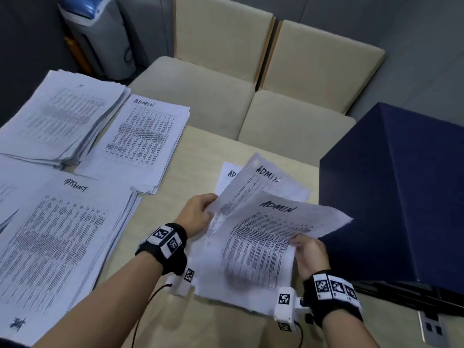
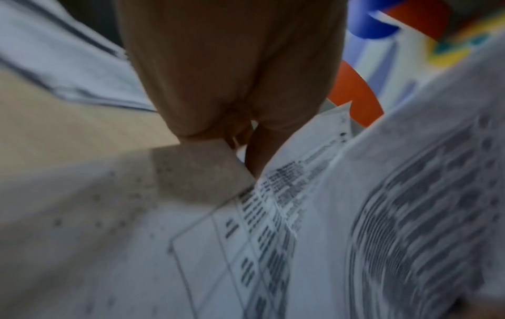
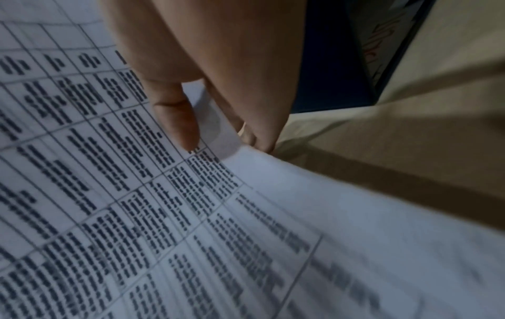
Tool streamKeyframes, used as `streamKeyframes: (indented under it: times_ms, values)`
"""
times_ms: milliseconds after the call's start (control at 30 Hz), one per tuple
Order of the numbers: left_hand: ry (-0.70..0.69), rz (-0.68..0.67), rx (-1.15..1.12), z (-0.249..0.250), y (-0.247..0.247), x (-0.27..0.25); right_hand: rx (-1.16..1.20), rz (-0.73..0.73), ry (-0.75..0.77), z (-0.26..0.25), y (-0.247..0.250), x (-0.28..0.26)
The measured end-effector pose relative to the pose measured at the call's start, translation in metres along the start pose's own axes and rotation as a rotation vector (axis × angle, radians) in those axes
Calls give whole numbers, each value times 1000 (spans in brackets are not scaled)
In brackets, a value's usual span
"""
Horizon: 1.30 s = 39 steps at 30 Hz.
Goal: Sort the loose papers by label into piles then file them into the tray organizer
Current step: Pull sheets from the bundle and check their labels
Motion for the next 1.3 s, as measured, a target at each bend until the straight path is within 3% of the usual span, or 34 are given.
streamKeyframes:
  times_ms: [133,167,267,300,400,500,633,833,1000,1067,1133,1200,1300]
  values:
    - [73,-114,-112,4,-18,-3,-103,92,29,-4,1,2]
    - [110,-37,-110,2,-19,0,-116,113,42,-5,3,2]
    - [226,419,113,-7,-8,10,-109,135,108,-11,6,-1]
    - [267,464,222,-10,-7,12,-122,140,123,-14,7,-3]
    - [360,399,395,-18,-11,17,-111,117,163,-22,8,-11]
    - [344,410,418,-23,-8,19,-20,40,159,-21,5,-16]
    - [330,346,454,-22,-4,15,34,25,42,-13,3,-11]
    - [303,317,427,-25,3,12,90,-14,23,-9,-5,-11]
    - [242,310,704,-12,-4,13,141,-54,-13,-7,0,-14]
    - [165,359,930,-2,-6,9,141,-56,-22,-7,2,-14]
    - [95,373,1016,8,-4,1,146,-68,-30,-7,2,-12]
    - [24,339,884,10,4,-1,167,-88,-39,-8,1,-10]
    - [-61,155,429,9,9,-7,249,-131,-14,-8,-4,-3]
Point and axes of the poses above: each hand's wrist, its own x-axis towards the middle knuckle, its own y-axis out of the back of the hand, z = x × y, the point moved 4 cm from there along x, towards the middle knuckle, and after that the axes turned 9 degrees about y, right-handed, at the moved point
